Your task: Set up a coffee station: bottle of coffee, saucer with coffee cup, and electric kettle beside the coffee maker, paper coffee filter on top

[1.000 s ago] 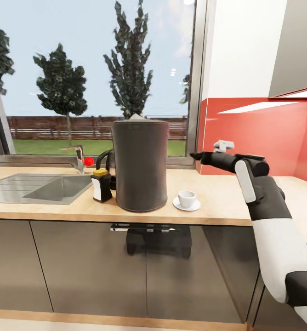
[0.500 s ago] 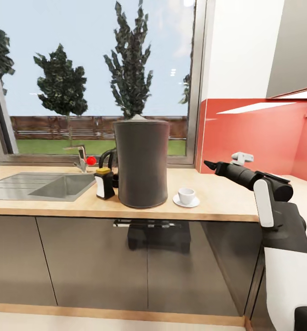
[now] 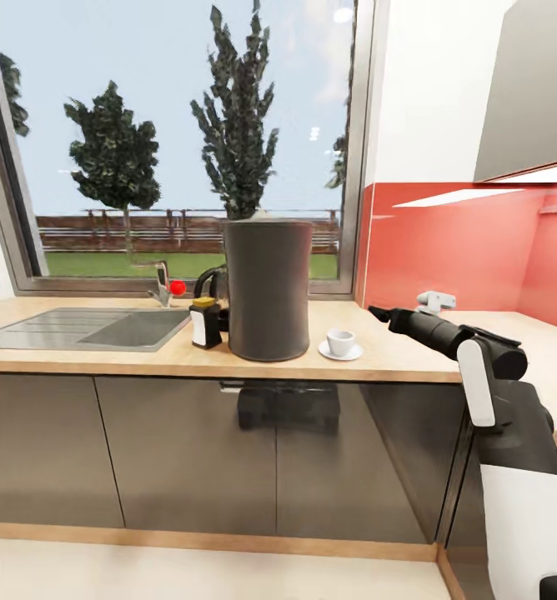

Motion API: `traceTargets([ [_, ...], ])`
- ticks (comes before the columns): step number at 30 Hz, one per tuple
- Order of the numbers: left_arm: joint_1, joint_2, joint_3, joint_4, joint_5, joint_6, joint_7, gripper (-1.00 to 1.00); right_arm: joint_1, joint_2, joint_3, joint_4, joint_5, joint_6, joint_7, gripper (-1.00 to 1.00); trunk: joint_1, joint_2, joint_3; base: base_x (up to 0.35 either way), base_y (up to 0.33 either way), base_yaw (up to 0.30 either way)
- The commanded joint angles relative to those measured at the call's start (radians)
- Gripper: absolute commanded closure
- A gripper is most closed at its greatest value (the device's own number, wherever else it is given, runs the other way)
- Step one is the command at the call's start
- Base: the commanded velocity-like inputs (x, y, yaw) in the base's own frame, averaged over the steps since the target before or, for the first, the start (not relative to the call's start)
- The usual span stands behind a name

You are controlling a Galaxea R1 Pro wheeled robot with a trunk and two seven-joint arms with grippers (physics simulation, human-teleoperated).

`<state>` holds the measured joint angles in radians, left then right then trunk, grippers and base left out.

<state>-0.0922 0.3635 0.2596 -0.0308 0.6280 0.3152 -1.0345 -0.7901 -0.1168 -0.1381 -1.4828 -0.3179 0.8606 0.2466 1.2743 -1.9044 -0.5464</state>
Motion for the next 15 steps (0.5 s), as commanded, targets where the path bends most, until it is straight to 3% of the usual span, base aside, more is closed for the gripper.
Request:
traceTargets([
  [1,0.0,0.0,0.008,0.0,-0.004,0.01,-0.002,-1.0,0.004,0.0,-0.002,-0.001,0.005,0.005,0.008,-1.0,0.0,-0.001,-0.001,-0.002,0.188,0.0],
  [6,0.0,0.0,0.008,0.0,-0.004,0.01,-0.002,-1.0,0.028,0.0,-0.002,-0.002,0.005,0.004,0.024,-1.0,0.0,-0.001,-0.001,-0.001,0.124,-0.057],
  [15,-0.001,0.0,0.008,0.0,-0.004,0.01,-0.002,-1.0,0.046,-0.001,-0.004,-0.005,0.006,0.001,0.111,-1.0,0.0,-0.001,0.003,-0.045,0.015,-0.204],
])
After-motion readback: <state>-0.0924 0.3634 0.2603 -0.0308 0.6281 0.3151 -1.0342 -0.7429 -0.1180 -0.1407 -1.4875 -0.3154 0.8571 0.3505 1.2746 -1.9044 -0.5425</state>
